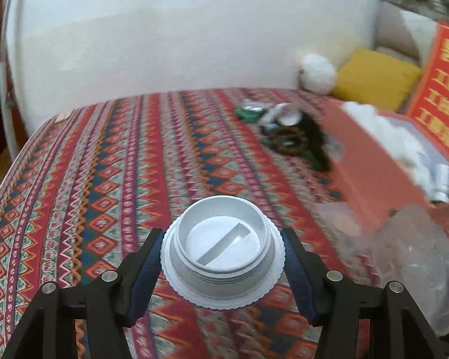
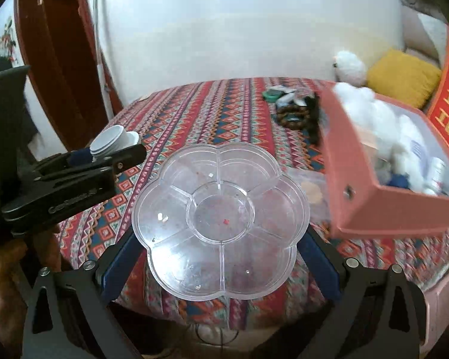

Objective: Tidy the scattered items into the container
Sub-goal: 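Lower the flower tray and white lid into the pink box and open both tools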

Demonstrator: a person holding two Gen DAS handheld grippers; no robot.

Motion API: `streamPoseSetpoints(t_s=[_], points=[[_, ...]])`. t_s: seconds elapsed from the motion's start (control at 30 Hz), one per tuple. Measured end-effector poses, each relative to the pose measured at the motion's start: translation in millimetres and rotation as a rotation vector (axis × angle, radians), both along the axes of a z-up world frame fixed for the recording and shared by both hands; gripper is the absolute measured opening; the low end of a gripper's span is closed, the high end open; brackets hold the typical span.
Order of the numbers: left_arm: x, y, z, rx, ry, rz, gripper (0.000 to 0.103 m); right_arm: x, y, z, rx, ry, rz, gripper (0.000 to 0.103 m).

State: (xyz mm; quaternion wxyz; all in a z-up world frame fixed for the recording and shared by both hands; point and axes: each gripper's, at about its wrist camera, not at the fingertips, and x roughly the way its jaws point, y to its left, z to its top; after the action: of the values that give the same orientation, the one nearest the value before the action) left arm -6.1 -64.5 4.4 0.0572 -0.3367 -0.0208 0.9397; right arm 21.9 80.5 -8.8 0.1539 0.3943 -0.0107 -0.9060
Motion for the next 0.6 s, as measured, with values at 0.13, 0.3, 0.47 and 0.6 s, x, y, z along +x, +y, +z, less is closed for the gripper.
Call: streamPoseSetpoints(t_s=[0.13, 0.3, 0.47, 0.6], points=[[17.8, 33.1, 15.9, 0.013, 0.023, -0.086, 0.065, 31.0, 35.2, 8.7, 0.004, 0.013, -0.074, 0.101], [25.8, 87.9, 27.0, 0.004, 0.019, -0.214, 0.065, 48.7, 90.5, 16.9, 0.002, 0.031, -0.202, 0.101], [14.2, 152.1, 47.7, 0.005, 0.052, -0.344, 0.065, 54.2, 146.9, 33.1, -0.007, 0.067, -0.335, 0.101], [-7.8, 200.2, 58.6, -0.009, 0.059, -0.417, 0.065, 48.8, 191.9, 48.7, -0.006, 0.103, -0.428, 0.101]])
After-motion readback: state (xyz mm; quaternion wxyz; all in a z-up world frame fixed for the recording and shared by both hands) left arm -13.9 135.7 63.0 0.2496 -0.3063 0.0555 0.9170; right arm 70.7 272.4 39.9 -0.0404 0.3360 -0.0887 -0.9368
